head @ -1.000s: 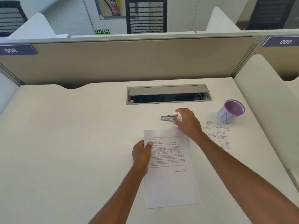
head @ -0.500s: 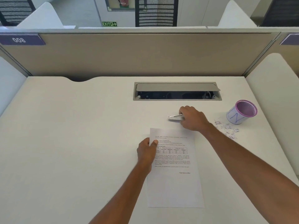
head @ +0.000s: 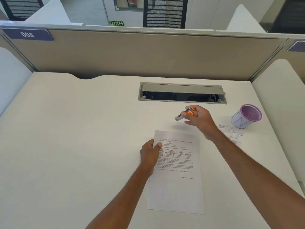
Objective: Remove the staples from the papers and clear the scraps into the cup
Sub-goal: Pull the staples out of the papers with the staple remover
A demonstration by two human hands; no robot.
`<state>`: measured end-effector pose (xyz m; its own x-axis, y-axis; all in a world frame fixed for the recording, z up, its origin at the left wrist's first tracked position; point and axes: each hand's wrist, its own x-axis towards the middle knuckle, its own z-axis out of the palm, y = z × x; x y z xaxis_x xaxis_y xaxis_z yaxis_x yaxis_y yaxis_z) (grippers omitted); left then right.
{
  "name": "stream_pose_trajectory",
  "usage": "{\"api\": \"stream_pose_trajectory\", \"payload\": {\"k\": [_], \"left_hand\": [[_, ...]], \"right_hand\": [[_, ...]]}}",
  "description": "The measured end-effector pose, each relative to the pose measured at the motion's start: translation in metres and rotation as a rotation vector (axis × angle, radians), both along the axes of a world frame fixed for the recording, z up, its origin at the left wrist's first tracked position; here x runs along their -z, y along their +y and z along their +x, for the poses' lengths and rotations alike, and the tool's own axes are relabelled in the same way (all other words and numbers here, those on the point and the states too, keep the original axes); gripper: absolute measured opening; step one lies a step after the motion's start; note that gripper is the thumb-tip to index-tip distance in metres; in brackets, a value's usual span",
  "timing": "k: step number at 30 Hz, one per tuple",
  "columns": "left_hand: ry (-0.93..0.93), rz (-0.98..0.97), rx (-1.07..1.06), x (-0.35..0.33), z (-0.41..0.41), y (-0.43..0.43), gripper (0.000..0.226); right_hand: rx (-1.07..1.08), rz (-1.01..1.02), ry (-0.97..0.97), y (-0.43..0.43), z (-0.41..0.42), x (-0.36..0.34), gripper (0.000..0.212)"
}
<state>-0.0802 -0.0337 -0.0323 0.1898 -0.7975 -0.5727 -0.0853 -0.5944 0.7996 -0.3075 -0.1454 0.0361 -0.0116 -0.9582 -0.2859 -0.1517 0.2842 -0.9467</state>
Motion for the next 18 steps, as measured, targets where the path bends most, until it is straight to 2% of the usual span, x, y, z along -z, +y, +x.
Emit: {"api": "stream_pose_trajectory", "payload": {"k": [4, 7, 9, 14, 18], "left_hand": [[-0.01, -0.008, 0.035, 0.0, -0.002, 0.006, 0.015], [-0.026, -0.019, 0.048, -0.001, -0.002, 0.008, 0.016], [-0.037, -0.028, 0.045, -0.001, -0.003, 0.008, 0.015], [-0.072, -0.061, 0.04, 0.0, -0.006, 0.01, 0.014], [-0.088, -0.068, 0.036, 0.0, -0.008, 0.012, 0.012]], "right_hand": [[-0.016, 0.046, -0.107, 0.005, 0.011, -0.017, 0.047], [-0.096, 0.057, -0.116, 0.009, 0.017, -0.025, 0.04], [-0.202, 0.039, 0.013, 0.009, 0.021, -0.028, 0.034], [-0.493, -0.033, 0.462, 0.004, 0.03, -0.02, 0.042], [-0.642, -0.035, 0.636, -0.001, 0.038, -0.019, 0.046]]}}
